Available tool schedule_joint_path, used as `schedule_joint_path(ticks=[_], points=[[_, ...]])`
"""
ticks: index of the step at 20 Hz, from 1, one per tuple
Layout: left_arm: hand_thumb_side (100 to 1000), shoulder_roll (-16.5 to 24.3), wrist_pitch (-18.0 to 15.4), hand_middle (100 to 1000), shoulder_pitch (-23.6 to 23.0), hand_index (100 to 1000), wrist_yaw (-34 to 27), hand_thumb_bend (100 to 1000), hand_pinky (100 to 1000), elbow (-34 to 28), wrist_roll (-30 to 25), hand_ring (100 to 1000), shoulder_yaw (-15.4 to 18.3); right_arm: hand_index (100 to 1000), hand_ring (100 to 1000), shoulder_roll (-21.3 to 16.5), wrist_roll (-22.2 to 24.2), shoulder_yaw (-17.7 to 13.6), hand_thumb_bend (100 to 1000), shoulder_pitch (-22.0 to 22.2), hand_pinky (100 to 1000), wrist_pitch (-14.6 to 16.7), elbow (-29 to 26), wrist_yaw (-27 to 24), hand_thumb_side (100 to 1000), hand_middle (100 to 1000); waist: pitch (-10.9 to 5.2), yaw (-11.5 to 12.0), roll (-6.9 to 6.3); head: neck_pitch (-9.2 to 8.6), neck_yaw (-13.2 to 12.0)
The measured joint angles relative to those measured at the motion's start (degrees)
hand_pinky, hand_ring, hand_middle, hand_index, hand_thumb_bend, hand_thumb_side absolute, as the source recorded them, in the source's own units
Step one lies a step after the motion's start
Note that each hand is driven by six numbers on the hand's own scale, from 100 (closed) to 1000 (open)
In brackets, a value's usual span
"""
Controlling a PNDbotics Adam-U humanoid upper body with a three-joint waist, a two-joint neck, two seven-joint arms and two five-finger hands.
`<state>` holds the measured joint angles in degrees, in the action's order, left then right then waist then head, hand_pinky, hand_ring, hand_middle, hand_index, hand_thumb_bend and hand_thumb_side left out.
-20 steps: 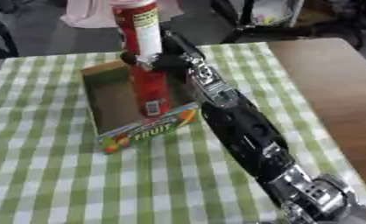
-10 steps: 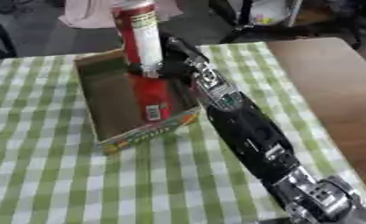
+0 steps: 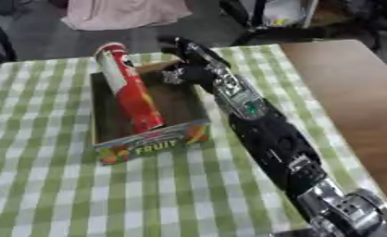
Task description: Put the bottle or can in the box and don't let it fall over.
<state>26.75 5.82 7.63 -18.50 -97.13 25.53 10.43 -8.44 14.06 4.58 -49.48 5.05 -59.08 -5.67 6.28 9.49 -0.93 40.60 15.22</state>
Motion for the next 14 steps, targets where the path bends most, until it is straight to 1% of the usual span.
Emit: schedule_joint_path(ticks=[4, 8, 9, 14], points=[[611, 0.0, 0.0, 708, 0.0, 744, 0.0, 647, 769, 0.0, 0.0, 775, 0.0, 895, 982, -0.3, -0.6, -0.3, 825, -1.1, 704, 0.2, -1.3, -1.0, 225, 1000, -0.01, 0.0, -0.01, 0.0, 0.0], [612, 0.0, 0.0, 708, 0.0, 744, 0.0, 645, 769, 0.0, 0.0, 775, 0.0, 883, 967, -0.8, -1.1, -0.6, 788, -1.3, 695, 0.3, -2.7, -1.9, 191, 1000, -0.07, -0.1, -0.01, 0.0, -0.1], [612, 0.0, 0.0, 708, 0.0, 744, 0.0, 644, 769, 0.0, 0.0, 775, 0.0, 878, 957, -1.0, -1.2, -0.7, 760, -1.3, 689, 0.2, -3.0, -2.2, 177, 994, -0.12, -0.2, -0.01, 0.0, -0.2], [612, 0.0, 0.0, 708, 0.0, 744, 0.0, 644, 769, 0.0, 0.0, 774, 0.0, 873, 946, -1.5, -2.1, -0.9, 742, -0.5, 682, -0.4, -4.4, -2.9, 185, 988, -0.64, -0.6, -0.18, 0.0, -0.5]])
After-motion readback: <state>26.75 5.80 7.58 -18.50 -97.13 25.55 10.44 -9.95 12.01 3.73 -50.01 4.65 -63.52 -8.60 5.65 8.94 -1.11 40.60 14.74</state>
